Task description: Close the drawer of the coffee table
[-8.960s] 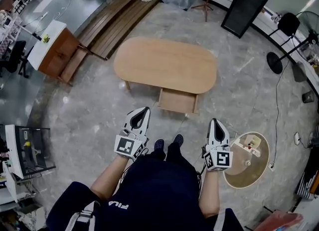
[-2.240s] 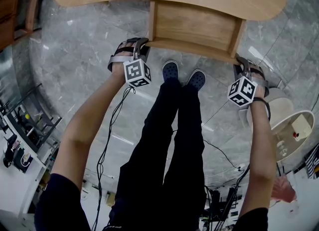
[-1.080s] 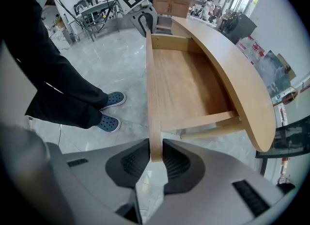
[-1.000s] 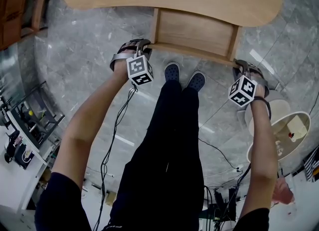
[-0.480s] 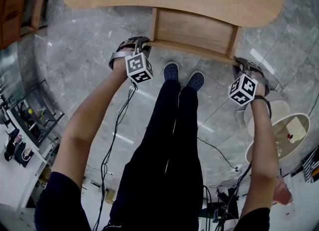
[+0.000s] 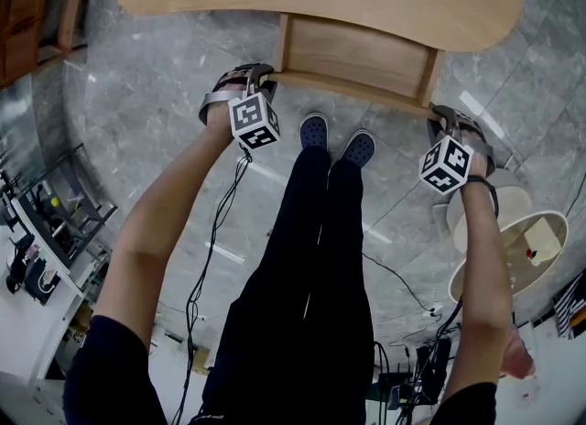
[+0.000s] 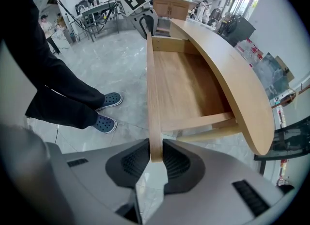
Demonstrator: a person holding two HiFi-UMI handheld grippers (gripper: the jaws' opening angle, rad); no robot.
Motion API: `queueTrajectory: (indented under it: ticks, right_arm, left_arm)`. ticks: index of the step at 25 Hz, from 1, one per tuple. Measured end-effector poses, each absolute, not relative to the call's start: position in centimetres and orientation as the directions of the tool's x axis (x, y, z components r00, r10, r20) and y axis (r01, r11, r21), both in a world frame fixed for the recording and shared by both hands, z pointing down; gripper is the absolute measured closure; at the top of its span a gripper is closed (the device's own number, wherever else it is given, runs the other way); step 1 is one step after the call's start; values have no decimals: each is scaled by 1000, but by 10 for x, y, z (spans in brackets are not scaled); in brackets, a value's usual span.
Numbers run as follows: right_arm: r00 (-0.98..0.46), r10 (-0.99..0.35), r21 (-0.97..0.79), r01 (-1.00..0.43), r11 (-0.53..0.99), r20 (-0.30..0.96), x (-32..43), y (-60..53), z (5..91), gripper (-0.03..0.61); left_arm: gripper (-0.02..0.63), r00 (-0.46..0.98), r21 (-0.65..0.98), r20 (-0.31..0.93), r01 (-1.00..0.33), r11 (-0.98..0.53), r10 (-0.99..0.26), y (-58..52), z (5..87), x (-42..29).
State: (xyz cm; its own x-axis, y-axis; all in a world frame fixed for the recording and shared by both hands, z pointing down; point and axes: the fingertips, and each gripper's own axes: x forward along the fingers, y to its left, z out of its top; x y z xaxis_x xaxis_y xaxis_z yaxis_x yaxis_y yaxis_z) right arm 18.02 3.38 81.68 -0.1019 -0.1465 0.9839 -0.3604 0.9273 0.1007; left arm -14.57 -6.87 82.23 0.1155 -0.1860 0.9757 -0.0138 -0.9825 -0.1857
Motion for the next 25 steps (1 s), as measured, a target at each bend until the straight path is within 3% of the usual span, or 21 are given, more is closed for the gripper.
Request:
queueTrajectory:
  ticks: [25]
  right_arm:
    - [-94,-167,119,-389,913,981,188,7,819,488]
  left_arm:
    - [514,117,-194,973,-69,-979,-201,-97,825,-138]
